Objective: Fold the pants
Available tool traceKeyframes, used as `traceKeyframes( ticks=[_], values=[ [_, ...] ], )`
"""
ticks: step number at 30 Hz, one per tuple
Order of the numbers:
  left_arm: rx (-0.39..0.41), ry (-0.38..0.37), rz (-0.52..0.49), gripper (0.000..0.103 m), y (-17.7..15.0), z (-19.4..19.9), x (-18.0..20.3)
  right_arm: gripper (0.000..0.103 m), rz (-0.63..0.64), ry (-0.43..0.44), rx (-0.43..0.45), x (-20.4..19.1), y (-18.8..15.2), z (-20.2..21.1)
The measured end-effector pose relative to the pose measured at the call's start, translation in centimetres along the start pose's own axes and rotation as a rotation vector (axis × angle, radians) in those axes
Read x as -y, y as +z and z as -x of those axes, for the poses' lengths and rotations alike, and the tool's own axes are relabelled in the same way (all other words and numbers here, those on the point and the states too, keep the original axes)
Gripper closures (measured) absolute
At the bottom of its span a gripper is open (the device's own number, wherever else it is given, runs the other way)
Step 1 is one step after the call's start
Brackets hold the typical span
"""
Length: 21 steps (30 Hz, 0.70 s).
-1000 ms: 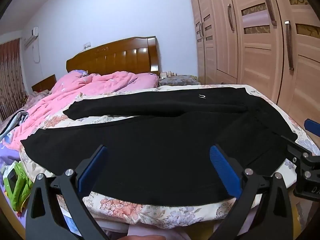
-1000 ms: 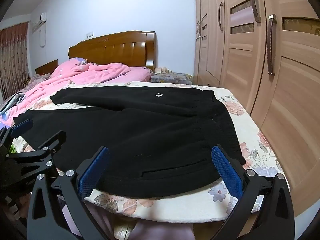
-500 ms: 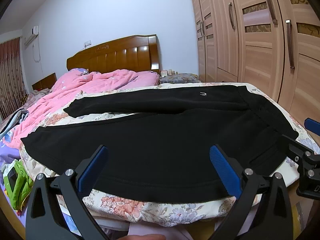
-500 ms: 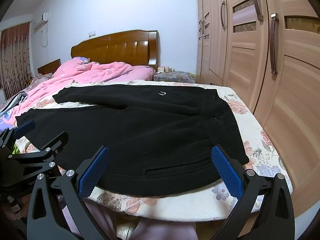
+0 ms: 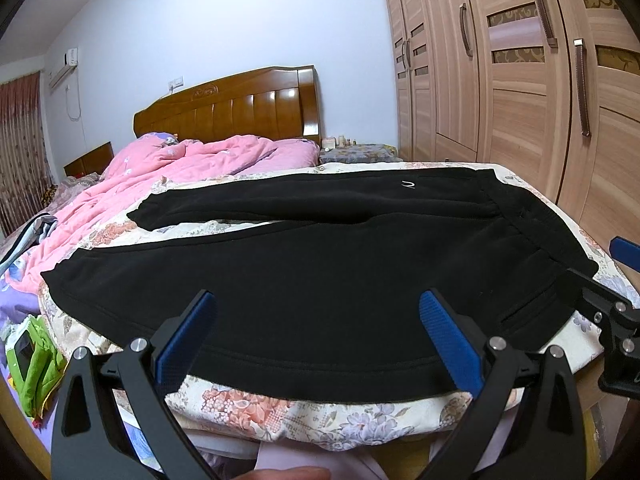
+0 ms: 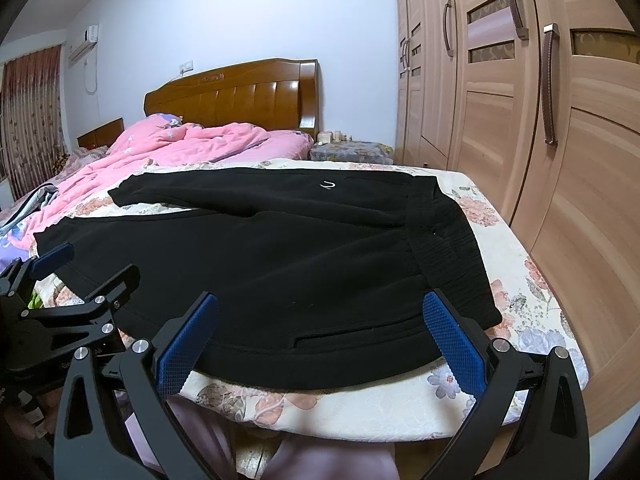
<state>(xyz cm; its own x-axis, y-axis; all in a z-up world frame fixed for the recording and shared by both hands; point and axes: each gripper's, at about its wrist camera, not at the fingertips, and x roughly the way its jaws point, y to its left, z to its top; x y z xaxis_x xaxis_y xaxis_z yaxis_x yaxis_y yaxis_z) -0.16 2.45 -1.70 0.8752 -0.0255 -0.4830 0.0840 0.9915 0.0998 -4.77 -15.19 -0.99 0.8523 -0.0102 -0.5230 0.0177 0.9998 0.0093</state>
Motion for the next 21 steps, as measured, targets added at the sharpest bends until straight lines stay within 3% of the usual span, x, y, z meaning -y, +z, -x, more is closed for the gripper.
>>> traceKeyframes(
  ticks=[21],
  values=[
    [-0.006,0.000,0.002,0.002,-0.30,-0.06,-0.16,0.004,-0.006,0.011,-0.005,0.06,-0.16,-0.10]
  ],
)
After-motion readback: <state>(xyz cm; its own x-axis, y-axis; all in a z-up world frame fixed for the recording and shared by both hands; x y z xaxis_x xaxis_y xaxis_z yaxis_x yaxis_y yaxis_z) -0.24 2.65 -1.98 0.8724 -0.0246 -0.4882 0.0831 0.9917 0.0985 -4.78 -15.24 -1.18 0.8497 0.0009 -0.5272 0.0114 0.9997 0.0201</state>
